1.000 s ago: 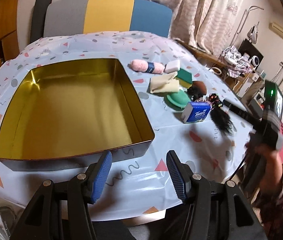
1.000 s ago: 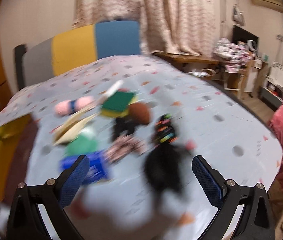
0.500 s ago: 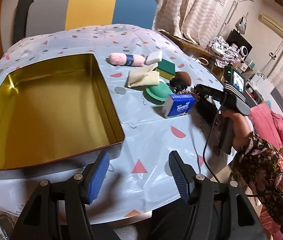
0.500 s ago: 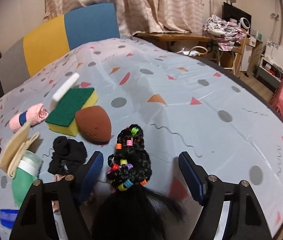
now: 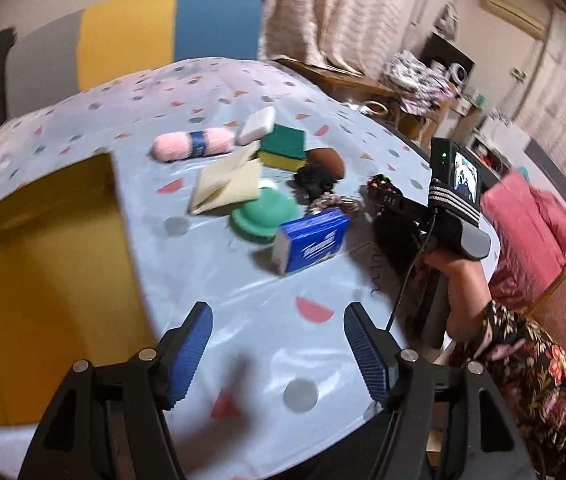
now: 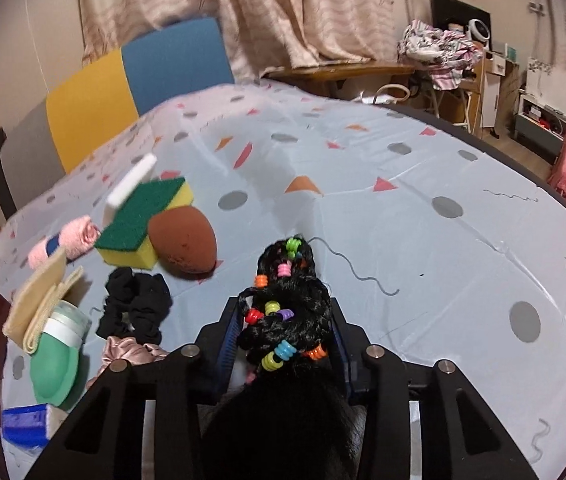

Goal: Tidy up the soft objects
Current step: 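Grasp the blue Tempo tissue pack with the left tool, then carry the tissue pack into the gold tray and open the left tool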

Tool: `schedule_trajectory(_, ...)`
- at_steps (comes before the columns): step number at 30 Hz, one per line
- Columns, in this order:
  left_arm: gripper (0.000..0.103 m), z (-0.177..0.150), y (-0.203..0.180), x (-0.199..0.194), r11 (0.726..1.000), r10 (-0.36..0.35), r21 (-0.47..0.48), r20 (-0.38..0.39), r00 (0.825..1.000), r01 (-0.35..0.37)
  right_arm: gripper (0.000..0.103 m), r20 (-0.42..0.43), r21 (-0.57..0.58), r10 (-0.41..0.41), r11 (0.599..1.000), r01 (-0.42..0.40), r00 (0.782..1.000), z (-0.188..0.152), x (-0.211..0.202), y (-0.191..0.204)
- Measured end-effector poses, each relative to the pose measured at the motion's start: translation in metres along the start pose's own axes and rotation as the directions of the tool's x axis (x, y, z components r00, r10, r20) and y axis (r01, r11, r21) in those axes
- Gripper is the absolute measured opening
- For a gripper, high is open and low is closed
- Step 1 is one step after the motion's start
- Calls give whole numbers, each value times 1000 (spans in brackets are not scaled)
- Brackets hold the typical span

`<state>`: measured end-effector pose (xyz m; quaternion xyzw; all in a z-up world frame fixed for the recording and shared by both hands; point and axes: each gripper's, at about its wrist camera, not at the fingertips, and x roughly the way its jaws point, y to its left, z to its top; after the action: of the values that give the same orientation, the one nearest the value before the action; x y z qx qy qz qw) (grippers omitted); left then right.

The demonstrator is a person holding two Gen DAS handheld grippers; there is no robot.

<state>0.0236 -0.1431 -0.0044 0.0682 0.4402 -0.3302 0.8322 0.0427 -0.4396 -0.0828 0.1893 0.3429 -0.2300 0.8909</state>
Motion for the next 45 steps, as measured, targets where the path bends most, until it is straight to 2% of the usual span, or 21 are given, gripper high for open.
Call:
schedule_trajectory(4, 72, 22, -18, 29, 997, 24, 79, -20, 1000, -22, 39, 38, -9, 13, 1000, -12, 999, -2, -6, 3)
schedule_trajectory(9, 73, 51, -31, 64, 984, 78, 162, -13, 997, -75, 39, 34, -32, 15, 999, -13, 999, -2, -2, 8)
schedule_trajectory(13, 73, 68, -35, 95, 975, 96, 206, -50, 994, -84, 39, 34, -18, 20, 1000, -19, 999, -4, -1, 3)
schedule_trajectory(22, 72, 58, -43, 126, 955, 112, 286, -120, 986, -74, 39, 20, 12, 26, 1000, -26, 999, -6, 5, -3)
schedule_trajectory(26, 62, 49, -45, 130, 955, 93, 292, -142, 985, -48, 39, 19, 11, 24, 1000, -24, 1000, -6, 5, -3)
schedule_trajectory(32, 60, 39, -46, 135, 965, 57, 262, -176, 983, -9, 39, 22, 8, 16, 1000, -16, 1000, -7, 5, -4)
schedule_trajectory(33, 58, 39, -46, 135, 966, 57, 259, -174, 983, -10, 39, 22, 9, 16, 1000, -16, 1000, -7, 5, -4)
schedule_trajectory(35, 38, 38, -42, 133, 971, 52, 240, -162, 985, -12, 39, 22, 11, 16, 1000, -16, 1000, -7, 5, -4)
schedule_trajectory(37, 34, 39, -39, 132, 977, 28, 214, -160, 987, 8, 39, 22, 11, 13, 1000, -13, 1000, -7, 6, -4)
schedule_trajectory(42, 27, 38, -49, 129, 968, 48, 251, -136, 990, -13, 39, 23, 14, 11, 1000, -11, 1000, -8, 5, -4)
schedule_trajectory(45, 25, 37, -45, 120, 974, 37, 227, -112, 993, -10, 39, 26, 21, 9, 1000, -10, 1000, -8, 5, -5)
